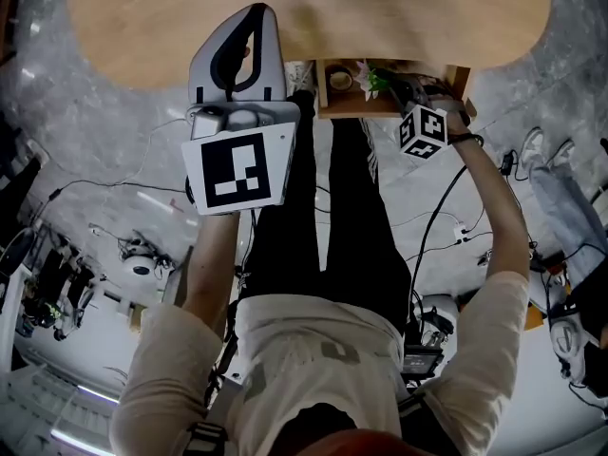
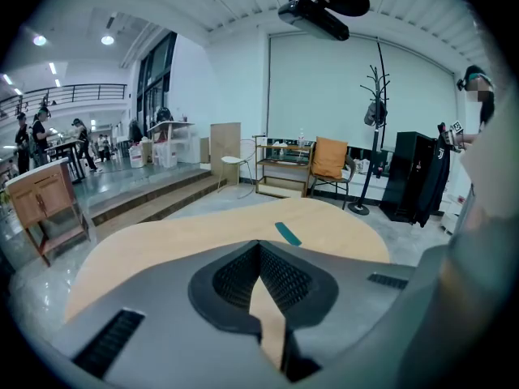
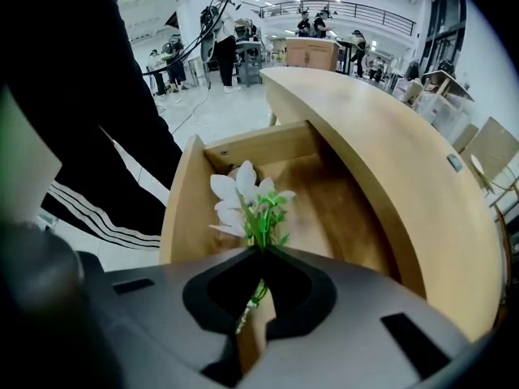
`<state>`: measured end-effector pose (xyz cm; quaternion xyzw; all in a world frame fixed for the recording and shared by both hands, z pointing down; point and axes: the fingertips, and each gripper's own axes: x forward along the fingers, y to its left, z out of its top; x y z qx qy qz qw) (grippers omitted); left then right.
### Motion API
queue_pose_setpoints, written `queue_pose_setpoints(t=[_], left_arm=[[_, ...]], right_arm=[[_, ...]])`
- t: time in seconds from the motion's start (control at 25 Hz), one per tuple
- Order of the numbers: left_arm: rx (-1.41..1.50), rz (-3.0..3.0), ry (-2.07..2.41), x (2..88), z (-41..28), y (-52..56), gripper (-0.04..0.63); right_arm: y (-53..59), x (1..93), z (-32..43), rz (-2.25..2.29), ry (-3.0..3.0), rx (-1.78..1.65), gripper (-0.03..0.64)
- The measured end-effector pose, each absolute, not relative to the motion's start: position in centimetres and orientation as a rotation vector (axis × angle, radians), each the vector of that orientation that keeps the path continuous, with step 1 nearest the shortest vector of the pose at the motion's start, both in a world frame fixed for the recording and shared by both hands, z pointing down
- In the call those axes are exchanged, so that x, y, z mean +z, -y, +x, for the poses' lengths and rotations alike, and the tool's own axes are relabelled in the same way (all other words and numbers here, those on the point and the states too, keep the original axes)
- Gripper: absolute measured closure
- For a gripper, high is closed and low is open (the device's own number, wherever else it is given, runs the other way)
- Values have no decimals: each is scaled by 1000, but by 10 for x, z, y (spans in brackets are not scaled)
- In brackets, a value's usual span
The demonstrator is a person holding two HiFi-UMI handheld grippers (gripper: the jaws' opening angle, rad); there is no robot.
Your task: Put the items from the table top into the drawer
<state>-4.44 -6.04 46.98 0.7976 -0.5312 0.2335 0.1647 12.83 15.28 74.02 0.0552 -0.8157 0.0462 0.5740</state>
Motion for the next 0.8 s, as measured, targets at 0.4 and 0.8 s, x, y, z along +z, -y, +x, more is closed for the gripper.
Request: queue_pose_setpoints(t=[0.4,0.8], left_arm=[[677,2278,1506,472,-44,55,589],[651,2280,1521,465,-44,54,589]], right_arm=[[-163,746,137,110,1887,175,414],[-139,705,113,271,1997,222,441]])
